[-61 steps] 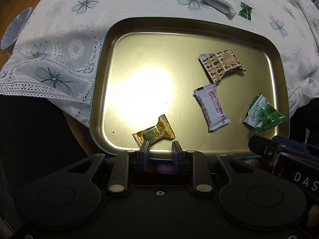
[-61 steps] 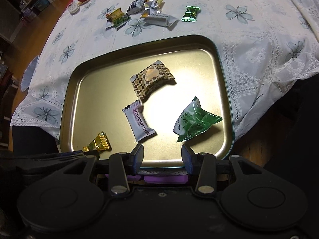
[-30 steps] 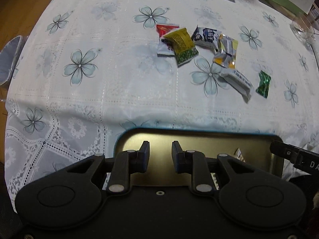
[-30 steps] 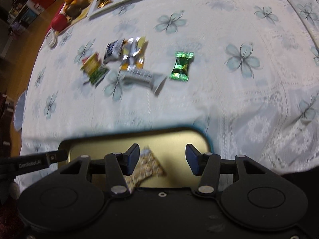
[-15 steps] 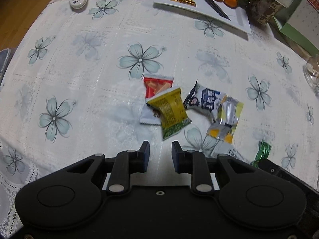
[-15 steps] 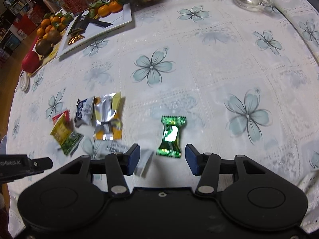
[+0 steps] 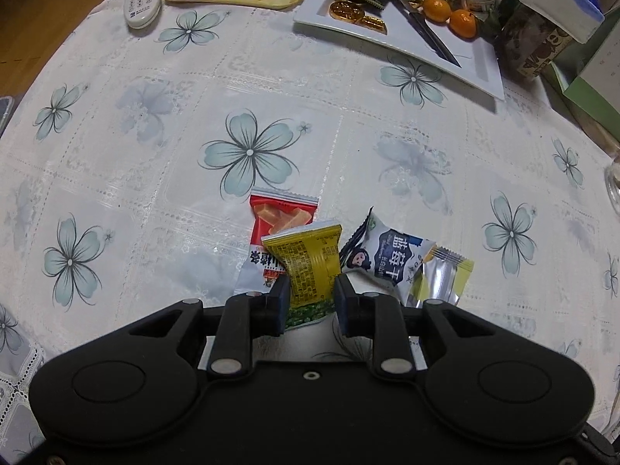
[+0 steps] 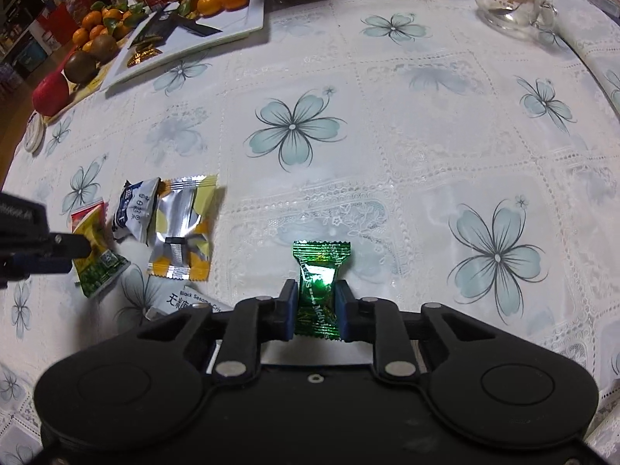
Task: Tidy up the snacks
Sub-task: 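Grasp the yellow-green packet with the left tool while the right tool grasps the green candy, then lift both held snacks and carry them over the gold tray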
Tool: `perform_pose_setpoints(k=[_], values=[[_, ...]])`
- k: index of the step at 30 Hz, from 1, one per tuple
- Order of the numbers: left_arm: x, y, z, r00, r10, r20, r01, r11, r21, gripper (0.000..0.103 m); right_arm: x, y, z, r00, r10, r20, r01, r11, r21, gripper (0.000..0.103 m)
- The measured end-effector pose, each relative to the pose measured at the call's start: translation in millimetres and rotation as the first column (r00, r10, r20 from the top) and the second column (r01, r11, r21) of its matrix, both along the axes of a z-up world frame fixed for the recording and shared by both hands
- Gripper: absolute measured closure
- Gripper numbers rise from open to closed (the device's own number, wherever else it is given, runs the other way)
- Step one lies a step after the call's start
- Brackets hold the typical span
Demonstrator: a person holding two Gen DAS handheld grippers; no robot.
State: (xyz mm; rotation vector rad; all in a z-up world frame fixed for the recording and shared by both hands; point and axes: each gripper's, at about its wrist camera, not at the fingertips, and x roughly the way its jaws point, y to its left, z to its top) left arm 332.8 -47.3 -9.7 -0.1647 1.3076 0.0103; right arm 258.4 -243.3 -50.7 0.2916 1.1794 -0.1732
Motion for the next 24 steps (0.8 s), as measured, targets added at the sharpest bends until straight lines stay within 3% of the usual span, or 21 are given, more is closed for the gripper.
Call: perform_pose_setpoints(k=[6, 12, 24], values=[[3, -13, -7, 1.0, 0.011, 0.007, -0.011, 0.998, 0.059, 0.058, -6, -2, 0, 1.0, 0.021, 0.007, -0.021, 1.0, 0.01, 0.083], [7, -25, -9, 1.0, -0.006, 0.019, 0.003, 0.993, 0.118, 0.055, -10, -6, 1, 1.0, 0.01, 0.003, -0.01, 0.999, 0.033, 0.083], [7, -26, -6, 1.0, 0.008, 0.03, -0.013, 0.989, 0.147, 0.052, -16, -14, 9, 1.0, -0.011, 0.014, 0.01, 0.998, 0.068, 0.083]])
